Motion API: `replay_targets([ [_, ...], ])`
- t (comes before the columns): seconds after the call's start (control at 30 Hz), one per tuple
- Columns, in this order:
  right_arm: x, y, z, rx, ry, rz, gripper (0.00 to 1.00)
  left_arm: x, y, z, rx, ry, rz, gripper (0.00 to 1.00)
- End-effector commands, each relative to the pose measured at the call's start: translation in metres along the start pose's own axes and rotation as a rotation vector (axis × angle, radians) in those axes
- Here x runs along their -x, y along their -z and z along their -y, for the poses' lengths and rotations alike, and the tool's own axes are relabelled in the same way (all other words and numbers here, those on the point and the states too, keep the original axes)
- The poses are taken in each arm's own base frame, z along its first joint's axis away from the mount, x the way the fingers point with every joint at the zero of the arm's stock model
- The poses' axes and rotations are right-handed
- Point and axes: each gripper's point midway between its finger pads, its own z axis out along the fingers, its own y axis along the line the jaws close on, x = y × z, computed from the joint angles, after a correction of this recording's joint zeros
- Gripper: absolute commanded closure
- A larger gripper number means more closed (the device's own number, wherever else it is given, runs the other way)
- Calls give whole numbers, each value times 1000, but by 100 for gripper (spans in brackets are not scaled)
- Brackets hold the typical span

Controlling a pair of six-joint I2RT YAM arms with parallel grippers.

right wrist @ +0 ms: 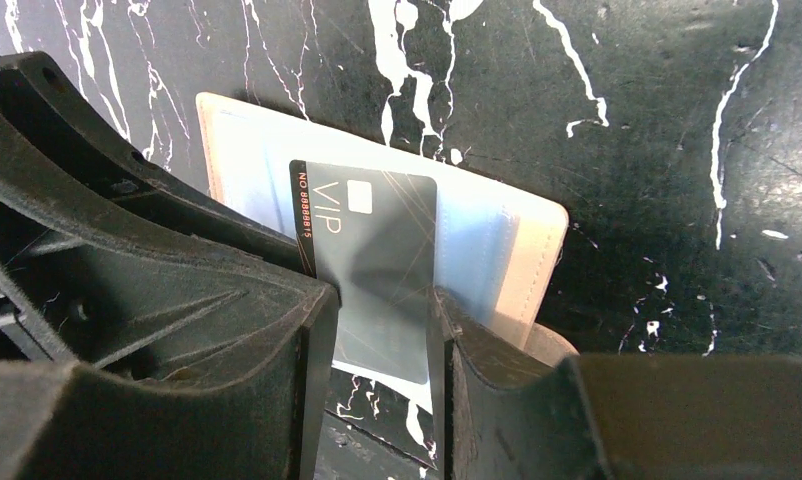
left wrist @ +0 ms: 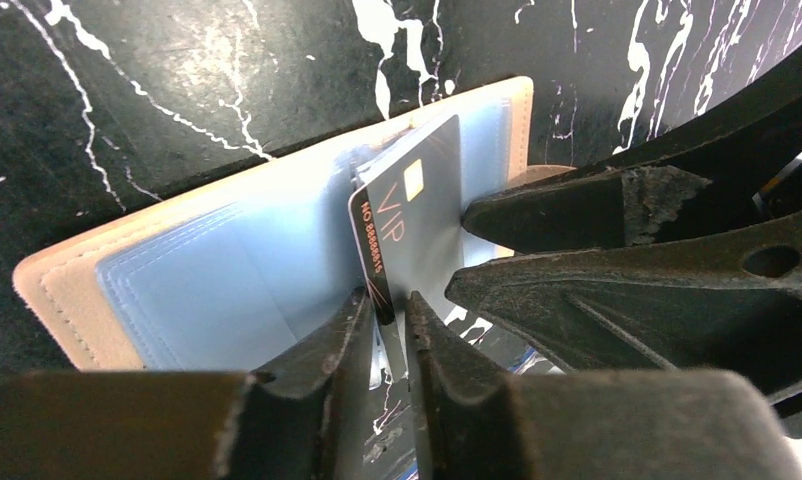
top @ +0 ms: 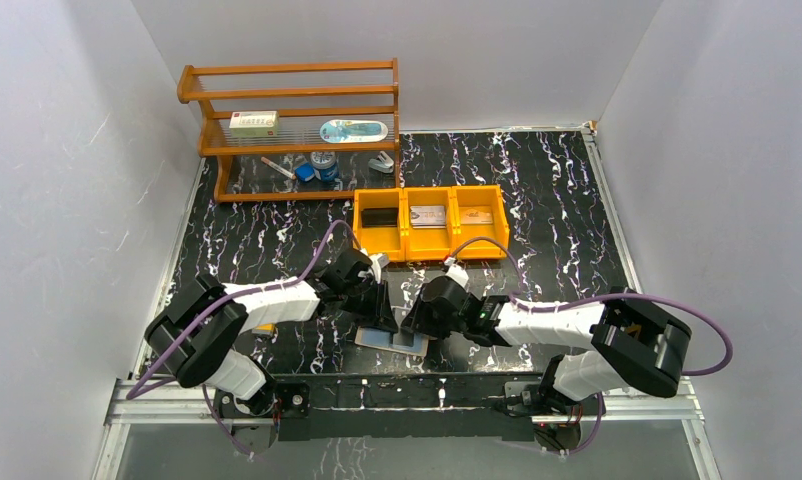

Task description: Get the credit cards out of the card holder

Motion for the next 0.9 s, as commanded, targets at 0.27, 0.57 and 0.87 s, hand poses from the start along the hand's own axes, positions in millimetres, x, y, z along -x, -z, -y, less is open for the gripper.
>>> replay_targets([
  [0.27, -9, -2, 36, -131, 3, -35, 53, 6, 12, 5, 5, 0, 66, 95],
  [0.57, -10, -4, 42, -151, 2, -39, 60, 6, 17, 0, 39, -11, 72, 98],
  [0.87, -10, -4, 45, -164, 2, -37, 70, 8, 24, -4, 80, -26, 91, 100],
])
